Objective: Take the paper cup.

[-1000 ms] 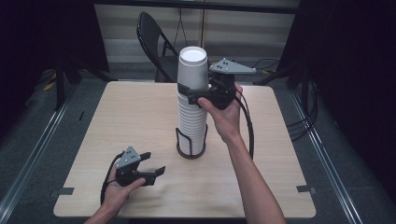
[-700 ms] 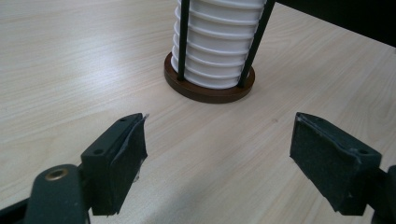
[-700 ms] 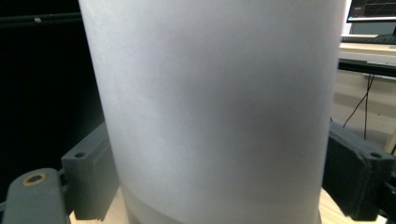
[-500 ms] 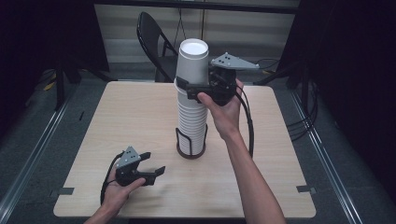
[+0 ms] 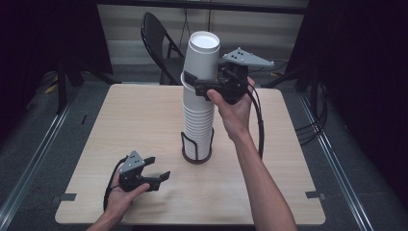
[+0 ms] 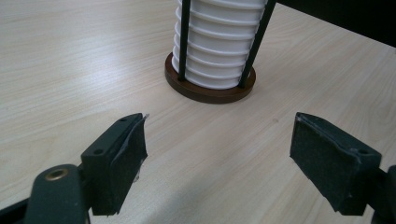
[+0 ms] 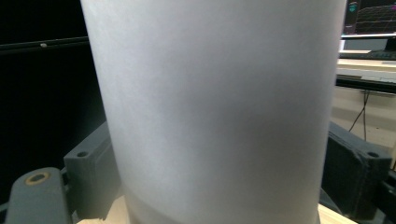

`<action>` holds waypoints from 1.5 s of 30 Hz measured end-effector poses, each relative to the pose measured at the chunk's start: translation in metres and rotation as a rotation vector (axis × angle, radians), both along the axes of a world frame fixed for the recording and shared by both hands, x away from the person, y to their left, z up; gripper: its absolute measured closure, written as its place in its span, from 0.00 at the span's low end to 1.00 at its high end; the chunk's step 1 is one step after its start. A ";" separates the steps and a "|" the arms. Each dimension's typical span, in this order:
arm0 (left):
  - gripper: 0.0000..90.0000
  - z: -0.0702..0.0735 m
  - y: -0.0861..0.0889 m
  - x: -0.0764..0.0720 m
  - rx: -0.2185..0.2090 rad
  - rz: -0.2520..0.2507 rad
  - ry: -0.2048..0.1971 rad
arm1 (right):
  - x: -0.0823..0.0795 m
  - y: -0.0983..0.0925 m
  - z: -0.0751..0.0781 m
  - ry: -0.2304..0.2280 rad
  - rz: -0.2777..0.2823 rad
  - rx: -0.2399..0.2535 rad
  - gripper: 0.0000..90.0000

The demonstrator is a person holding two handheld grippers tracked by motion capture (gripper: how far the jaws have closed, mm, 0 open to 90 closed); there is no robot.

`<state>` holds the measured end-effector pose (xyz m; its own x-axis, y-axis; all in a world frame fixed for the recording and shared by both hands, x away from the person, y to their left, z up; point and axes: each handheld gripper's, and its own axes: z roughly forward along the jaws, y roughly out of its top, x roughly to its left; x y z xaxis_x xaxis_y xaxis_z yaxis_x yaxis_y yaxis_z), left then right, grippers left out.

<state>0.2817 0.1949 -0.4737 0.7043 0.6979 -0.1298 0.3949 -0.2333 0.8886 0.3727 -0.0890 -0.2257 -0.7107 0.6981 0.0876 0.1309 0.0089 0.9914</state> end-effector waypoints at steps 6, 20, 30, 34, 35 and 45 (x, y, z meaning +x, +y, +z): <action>0.20 0.000 0.000 0.000 0.002 -0.001 -0.001 | 0.000 -0.001 0.008 -0.009 -0.003 0.014 0.14; 0.21 0.000 0.000 0.000 0.009 -0.002 -0.005 | -0.005 -0.011 0.021 -0.012 -0.015 0.078 0.15; 0.21 0.000 -0.001 0.000 0.011 -0.001 -0.004 | -0.009 -0.018 0.026 -0.001 -0.012 0.121 0.15; 0.21 0.000 -0.001 0.000 0.010 -0.001 -0.005 | -0.010 -0.023 0.028 0.005 -0.018 0.124 0.15; 0.21 0.000 -0.001 0.000 0.012 -0.002 -0.005 | -0.010 -0.026 0.028 0.007 -0.022 0.128 0.15; 0.21 0.000 -0.002 -0.001 0.012 -0.009 0.003 | -0.017 -0.046 0.031 0.011 -0.060 0.144 0.15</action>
<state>0.2811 0.1927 -0.4740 0.7098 0.6934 -0.1237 0.3957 -0.2473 0.8845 0.3558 -0.1349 -0.1952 -0.6665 0.7188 0.1977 0.1382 -0.1415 0.9802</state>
